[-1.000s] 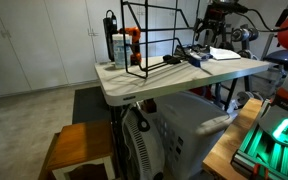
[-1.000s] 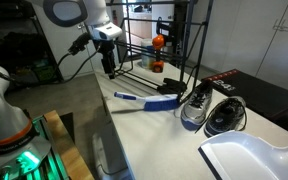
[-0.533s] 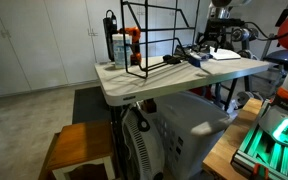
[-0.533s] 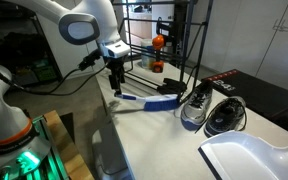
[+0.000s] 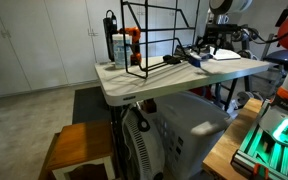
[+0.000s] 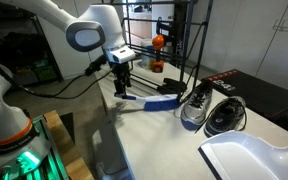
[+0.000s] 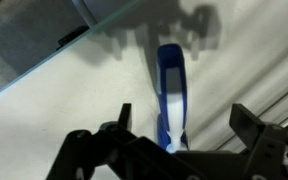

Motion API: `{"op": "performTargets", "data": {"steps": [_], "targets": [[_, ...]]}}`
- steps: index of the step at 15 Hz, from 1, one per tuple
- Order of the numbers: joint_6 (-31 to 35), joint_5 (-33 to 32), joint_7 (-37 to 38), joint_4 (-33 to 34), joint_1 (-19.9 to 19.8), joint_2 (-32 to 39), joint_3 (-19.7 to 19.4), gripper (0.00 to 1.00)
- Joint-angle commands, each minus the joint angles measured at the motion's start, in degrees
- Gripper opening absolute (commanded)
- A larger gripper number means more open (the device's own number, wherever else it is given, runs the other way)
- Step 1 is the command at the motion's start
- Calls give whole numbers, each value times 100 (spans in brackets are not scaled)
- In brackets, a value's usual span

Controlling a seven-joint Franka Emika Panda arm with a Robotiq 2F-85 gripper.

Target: Put the white hand broom on the dustpan

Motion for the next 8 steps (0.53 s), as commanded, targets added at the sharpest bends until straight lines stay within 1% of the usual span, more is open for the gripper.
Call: {"op": "performTargets", "data": {"steps": [1,4,8], "targets": [[105,-303,367,161,57,250,70,100],[100,-559,633,348,77,503,119,100],[100,-675,782,627,188,883,1,100]]}}
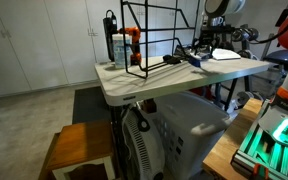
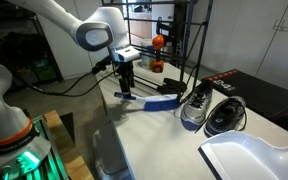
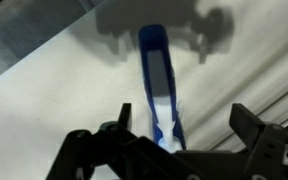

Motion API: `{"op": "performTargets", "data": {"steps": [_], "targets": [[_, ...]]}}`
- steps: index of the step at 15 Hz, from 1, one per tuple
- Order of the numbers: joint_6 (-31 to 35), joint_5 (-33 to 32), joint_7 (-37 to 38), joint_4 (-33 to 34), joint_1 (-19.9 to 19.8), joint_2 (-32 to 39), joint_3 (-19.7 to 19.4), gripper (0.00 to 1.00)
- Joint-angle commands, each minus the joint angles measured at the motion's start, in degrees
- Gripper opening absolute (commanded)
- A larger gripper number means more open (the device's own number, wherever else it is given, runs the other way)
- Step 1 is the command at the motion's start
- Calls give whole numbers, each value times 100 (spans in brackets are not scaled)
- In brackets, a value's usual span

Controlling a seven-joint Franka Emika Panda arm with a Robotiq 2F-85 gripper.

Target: Put the white hand broom on the dustpan

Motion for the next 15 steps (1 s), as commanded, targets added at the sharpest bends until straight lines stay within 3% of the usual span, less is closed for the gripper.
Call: {"op": "performTargets", "data": {"steps": [1,5,6,7,15], "targets": [[76,-147,235,334,142,510,-155,100],[-27,-8,124,587,262,900,-369,100],[-40,1,184,633,295,982,-414,75],[-25,-51,237,670,328,1051,-459,74],[-440,48,364,896,559,1127,-730,12]]}}
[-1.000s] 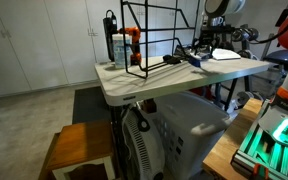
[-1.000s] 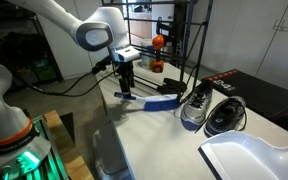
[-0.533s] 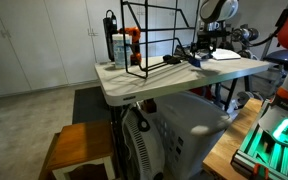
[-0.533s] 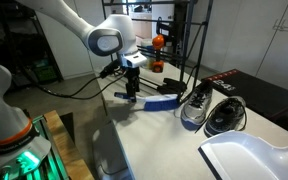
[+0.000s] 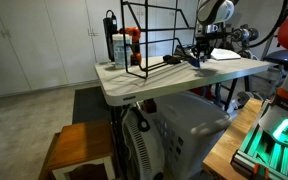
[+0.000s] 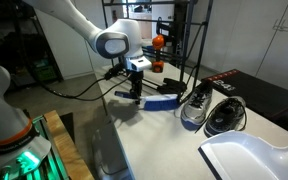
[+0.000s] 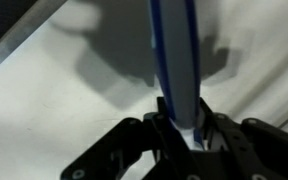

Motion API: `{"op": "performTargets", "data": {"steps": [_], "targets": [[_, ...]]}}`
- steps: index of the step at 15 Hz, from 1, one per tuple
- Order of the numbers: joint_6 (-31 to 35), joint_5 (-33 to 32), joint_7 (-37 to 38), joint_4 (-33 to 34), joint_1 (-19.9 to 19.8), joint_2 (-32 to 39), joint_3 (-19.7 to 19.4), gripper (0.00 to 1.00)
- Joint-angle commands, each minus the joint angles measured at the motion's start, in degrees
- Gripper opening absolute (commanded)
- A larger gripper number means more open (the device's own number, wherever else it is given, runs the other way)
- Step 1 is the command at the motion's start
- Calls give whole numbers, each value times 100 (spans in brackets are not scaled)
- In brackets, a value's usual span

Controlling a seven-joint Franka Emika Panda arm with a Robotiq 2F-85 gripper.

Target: Put the white hand broom on the dustpan

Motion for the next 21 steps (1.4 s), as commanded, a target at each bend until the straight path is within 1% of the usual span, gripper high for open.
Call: {"op": "performTargets", "data": {"steps": [1,2,3,4,5,6,10,14,18,21], "targets": [[-216,71,117,51,179,-89,-161,5],[-198,80,144,6,190,-160,-176,1],[-204,102,141,-43,197,-240,-189,5],[-202,107,138,-110,202,-341,-200,1],[-217,102,159,-185,200,-456,-204,0],[-198,76,182,-300,191,-602,-207,2],[-53,-35,415,-710,83,-1121,-181,2],[89,-6,644,-1027,-134,-1563,-174,2],[42,11,835,-998,-306,-1575,-115,2],[524,-135,1400,-1077,-465,-1572,-49,2]]}}
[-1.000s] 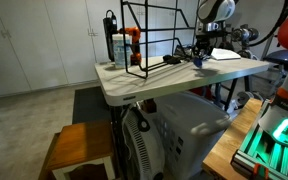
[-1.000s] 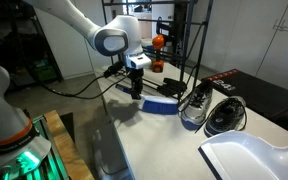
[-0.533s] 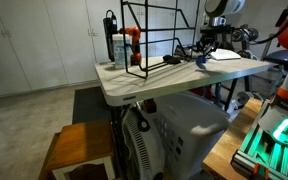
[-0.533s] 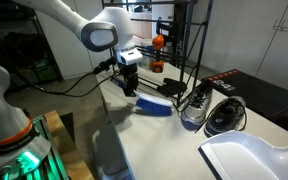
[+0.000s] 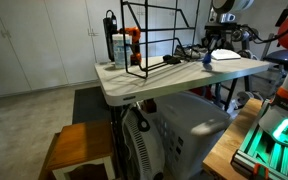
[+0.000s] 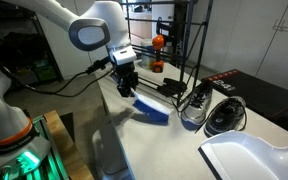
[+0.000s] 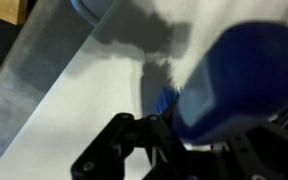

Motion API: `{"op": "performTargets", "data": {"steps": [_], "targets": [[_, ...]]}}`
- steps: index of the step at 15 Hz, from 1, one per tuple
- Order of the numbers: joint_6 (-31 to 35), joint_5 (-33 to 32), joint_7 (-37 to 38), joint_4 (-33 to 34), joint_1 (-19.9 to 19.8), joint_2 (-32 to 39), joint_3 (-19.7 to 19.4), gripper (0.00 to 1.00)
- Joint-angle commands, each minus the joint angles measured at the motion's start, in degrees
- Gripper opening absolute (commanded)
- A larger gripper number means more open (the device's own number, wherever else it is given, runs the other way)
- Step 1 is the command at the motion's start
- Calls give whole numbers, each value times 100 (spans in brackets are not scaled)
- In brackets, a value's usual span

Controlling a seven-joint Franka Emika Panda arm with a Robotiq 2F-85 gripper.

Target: Put the white hand broom on the dustpan

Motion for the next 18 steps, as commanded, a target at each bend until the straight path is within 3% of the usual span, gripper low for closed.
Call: {"op": "performTargets", "data": {"steps": [1,4,7,15,16,17,18], "targets": [[595,-209,699,-209,-224,-84,128,2],[1134,-427,1356,-284,-441,-77,225,2],[1339,-1074,2315,-245,-854,-4,398,2],[1019,-2734,5045,664,-1652,713,267,2],[997,-3000,5450,807,-1896,869,436,2],[858,-3271,5853,967,-1966,1027,457,2],[643,-3544,6196,1136,-1673,1228,153,2]]}}
